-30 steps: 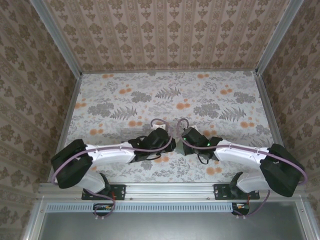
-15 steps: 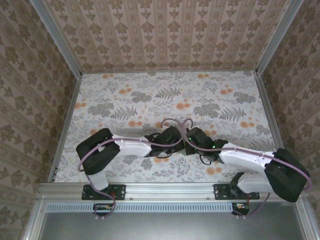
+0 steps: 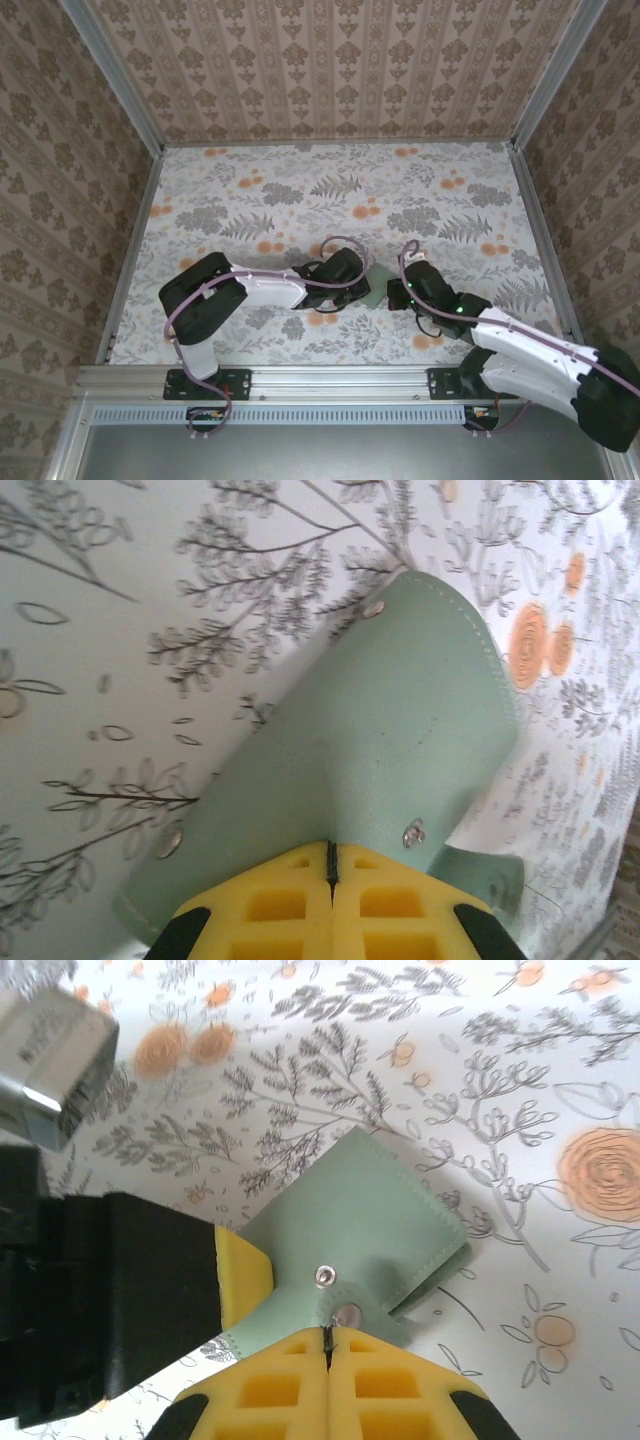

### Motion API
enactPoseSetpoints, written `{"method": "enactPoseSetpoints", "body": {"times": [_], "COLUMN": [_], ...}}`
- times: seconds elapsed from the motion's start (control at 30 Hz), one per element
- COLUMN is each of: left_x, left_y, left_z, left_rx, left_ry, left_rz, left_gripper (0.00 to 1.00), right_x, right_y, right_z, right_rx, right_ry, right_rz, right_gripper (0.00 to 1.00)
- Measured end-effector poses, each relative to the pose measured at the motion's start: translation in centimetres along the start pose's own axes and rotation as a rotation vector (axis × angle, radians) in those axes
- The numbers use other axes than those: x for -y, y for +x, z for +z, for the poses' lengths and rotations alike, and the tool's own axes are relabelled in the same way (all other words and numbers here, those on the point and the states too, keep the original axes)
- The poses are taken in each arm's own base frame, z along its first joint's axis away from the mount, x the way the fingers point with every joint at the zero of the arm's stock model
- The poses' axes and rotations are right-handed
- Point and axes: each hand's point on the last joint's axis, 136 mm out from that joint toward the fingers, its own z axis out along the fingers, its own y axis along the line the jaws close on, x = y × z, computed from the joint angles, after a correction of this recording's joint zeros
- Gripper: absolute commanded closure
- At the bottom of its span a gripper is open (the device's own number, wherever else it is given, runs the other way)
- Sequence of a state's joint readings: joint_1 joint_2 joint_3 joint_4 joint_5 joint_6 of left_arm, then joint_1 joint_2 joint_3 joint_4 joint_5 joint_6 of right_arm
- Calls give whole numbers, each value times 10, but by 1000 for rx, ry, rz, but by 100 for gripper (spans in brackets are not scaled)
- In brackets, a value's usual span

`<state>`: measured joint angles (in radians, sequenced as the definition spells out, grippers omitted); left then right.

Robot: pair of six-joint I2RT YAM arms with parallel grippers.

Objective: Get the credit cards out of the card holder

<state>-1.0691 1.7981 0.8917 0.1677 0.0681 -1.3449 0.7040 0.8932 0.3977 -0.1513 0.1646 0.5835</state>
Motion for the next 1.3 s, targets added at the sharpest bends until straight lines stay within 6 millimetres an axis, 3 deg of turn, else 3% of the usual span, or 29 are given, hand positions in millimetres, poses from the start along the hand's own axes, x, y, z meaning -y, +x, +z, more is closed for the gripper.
{"method": "enactPoseSetpoints", "body": {"times": [0.1, 0.13, 0.2, 0.33, 0.43, 0.5, 0.6, 0.87, 1.03, 1.3], "left_x": [1, 0, -2, 2, 18, 29, 33, 3, -17, -53], "left_y": [-2, -2, -6, -17, -27, -33, -38, -47, -46, -49], "left_z": [-1, -2, -9, -30, -49, -56, -59, -57, -56, -65], "left_rx": [5, 9, 27, 79, 126, 149, 170, 178, 174, 188], "left_ry": [0, -4, -22, -40, -22, -6, -4, -83, -142, -236], "left_rz": [2, 5, 28, 97, 153, 179, 204, 191, 189, 178], "left_gripper": [100, 97, 82, 76, 76, 76, 76, 81, 83, 83], "right_x": [4, 6, 10, 14, 14, 13, 12, -6, -8, 6], "right_y": [-7, -7, -6, -7, -5, -4, 0, 6, 9, 20], "right_z": [-9, -11, -14, -17, -15, -11, 0, 23, 35, 41], "right_rx": [46, 52, 61, 63, 43, 14, -45, -153, -185, -233], "right_ry": [-3, 1, 8, 17, 26, 39, 75, 162, 240, 343], "right_rz": [41, 49, 65, 74, 65, 61, 47, -52, -105, -149], "right_gripper": [100, 100, 100, 98, 61, 48, 46, 38, 41, 48]}}
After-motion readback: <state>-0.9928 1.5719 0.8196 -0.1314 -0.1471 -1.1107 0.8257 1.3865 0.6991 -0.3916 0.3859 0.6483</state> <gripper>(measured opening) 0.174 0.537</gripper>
